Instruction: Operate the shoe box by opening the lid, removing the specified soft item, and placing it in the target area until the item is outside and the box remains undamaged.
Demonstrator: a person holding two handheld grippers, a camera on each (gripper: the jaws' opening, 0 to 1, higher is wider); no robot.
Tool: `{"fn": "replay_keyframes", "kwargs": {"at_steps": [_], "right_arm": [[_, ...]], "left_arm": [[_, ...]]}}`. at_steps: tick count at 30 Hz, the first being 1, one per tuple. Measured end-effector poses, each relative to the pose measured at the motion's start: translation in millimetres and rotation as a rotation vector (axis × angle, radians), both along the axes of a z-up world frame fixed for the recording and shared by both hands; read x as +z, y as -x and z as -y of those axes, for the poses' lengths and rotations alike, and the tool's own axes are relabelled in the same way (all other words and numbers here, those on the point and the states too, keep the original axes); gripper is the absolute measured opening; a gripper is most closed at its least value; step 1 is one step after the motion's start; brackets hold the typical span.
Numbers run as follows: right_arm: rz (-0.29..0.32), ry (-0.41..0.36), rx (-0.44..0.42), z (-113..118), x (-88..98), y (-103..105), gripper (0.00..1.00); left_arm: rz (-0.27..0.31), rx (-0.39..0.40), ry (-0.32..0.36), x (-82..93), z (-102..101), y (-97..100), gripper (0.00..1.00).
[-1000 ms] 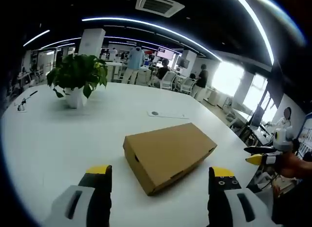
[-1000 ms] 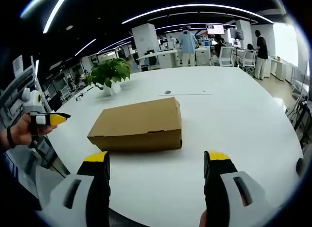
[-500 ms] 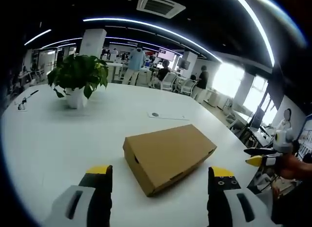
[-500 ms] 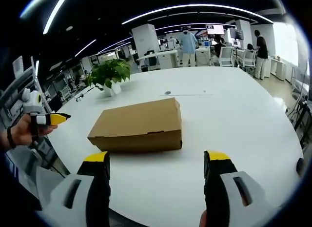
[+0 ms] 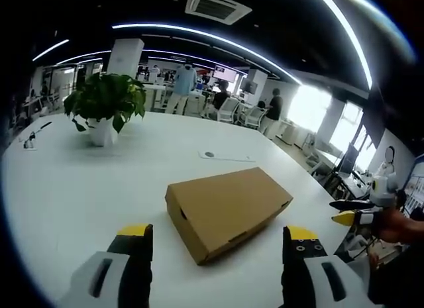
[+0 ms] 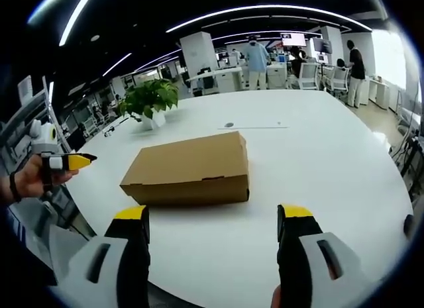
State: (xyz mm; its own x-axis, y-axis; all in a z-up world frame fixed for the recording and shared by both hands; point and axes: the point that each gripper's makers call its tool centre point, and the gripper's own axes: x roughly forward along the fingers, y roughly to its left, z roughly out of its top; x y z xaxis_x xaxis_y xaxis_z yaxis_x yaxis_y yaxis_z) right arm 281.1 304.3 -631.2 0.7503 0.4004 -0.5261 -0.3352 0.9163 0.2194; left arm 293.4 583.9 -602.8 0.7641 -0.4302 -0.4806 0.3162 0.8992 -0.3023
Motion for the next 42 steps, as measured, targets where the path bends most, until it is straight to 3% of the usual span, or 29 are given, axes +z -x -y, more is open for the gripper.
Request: {"fn": "replay_keyframes", "kwargs": {"at_steps": [28,42], "right_arm": [[-0.016,-0.007,0.007,-2,-6.6,1,0.74],[-0.029,-0.024,0.010,-7,-13.2,-16,0.73]], "left_arm": [[-0.013,-0.001,-0.004,-4.4,0,-0.2,0.81],[-0.029,-0.003,0.009,-15.7,6,-9.3,0.80]]}}
